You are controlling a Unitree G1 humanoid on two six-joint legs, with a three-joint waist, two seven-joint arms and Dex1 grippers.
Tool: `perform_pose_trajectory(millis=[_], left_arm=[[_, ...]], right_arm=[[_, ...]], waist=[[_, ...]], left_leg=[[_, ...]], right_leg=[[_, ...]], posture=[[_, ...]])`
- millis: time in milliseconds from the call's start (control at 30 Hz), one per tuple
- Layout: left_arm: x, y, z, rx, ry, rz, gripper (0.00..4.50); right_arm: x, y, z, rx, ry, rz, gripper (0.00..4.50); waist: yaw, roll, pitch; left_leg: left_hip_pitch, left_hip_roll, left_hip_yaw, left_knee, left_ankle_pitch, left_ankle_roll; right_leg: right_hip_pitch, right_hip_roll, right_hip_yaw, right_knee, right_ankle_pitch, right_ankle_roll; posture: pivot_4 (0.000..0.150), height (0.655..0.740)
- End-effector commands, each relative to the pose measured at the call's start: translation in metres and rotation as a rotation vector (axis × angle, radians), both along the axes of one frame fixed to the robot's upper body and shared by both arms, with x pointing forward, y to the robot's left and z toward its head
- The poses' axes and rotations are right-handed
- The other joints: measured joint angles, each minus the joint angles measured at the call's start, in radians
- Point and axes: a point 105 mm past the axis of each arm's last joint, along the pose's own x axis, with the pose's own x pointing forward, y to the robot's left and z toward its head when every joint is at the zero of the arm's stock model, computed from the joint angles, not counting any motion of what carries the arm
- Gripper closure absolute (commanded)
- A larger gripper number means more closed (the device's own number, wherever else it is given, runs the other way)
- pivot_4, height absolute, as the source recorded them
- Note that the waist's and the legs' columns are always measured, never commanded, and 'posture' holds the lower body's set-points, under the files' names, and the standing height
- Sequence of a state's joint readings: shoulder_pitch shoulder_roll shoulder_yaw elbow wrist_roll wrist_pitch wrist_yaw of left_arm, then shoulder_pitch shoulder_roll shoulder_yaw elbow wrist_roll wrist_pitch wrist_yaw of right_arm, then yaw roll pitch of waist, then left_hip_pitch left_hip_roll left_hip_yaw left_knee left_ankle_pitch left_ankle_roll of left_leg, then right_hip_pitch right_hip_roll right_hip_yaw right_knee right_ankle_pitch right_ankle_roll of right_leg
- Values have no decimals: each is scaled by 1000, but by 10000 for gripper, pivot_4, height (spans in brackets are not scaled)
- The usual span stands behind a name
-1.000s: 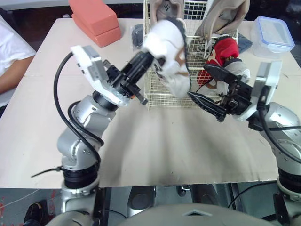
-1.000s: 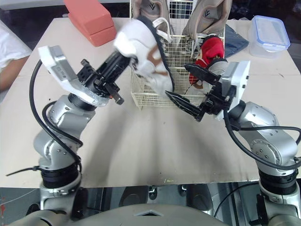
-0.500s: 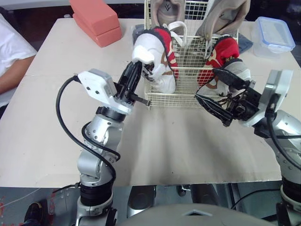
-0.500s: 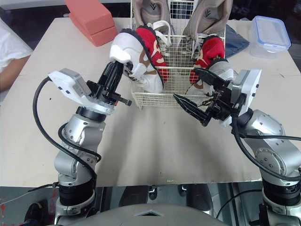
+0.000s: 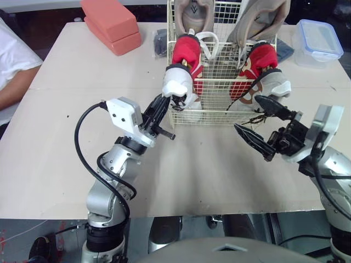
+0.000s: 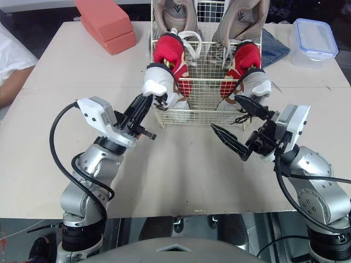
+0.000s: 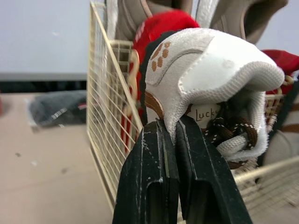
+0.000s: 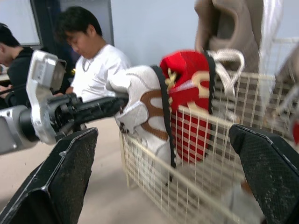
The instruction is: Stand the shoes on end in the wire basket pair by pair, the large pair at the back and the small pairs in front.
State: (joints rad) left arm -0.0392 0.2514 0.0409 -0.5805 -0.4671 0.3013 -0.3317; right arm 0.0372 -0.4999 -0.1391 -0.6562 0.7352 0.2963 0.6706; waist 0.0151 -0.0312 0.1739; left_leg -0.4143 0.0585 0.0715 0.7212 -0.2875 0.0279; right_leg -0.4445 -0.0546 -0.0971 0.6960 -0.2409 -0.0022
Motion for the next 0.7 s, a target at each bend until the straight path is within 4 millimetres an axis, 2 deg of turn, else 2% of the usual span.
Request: perform_pose_trajectory(millis=[33,167,200,233,267,367,500,600,700], left_arm=[[-4,-1,-9,-20,49,-63,34008],[-7,3,-14,-33,76,-76,15325],[-8,5,-16,-36,86,-76,12248],[-9,7,-18,-38,100,-74,5700],[-10,8,-20,-33,101,-71,1794],[-17,15,-20,-25,91,-75,790],[-34,31,-36,87,181,-148,790],[-37,40,-38,124,200,-153,790],[-42,55,-56,266,260,-101,790]], right_arm=[[-10,0,15,1,-93,1,0],[-11,-1,14,0,-89,3,0],[-11,-1,13,1,-88,2,0],[-11,-2,13,5,-85,-5,0],[-11,-3,13,6,-83,-8,0],[-11,-8,9,13,-67,-21,0],[-15,-30,-10,-38,-17,-54,0],[-16,-40,-20,-70,0,-55,0],[-10,-75,-62,-255,92,-84,0]], waist=[[0,0,0],[1,0,0],[1,0,0],[1,0,0],[1,0,0],[1,0,0],[1,2,1],[1,3,1],[1,3,1]], left_leg=[[0,0,0,0,0,0],[0,0,0,0,0,0],[0,0,0,0,0,0],[0,0,0,0,0,0],[0,0,0,0,0,0],[0,0,0,0,0,0],[0,0,0,0,0,0],[0,0,0,0,0,0],[1,0,0,0,-1,1]], right_leg=[[0,0,0,0,0,0],[0,0,-1,0,0,0],[0,0,-1,0,0,0],[0,0,0,0,0,0],[0,0,0,0,0,0],[0,0,0,0,0,0],[0,0,-1,0,-1,0],[-1,0,-1,0,-1,0],[0,0,0,0,-1,0]], posture=[[1500,6860],[1500,6860],[1500,6860],[1500,6860],[1500,6860],[1500,6860],[1500,6860],[1500,6860],[1500,6860]])
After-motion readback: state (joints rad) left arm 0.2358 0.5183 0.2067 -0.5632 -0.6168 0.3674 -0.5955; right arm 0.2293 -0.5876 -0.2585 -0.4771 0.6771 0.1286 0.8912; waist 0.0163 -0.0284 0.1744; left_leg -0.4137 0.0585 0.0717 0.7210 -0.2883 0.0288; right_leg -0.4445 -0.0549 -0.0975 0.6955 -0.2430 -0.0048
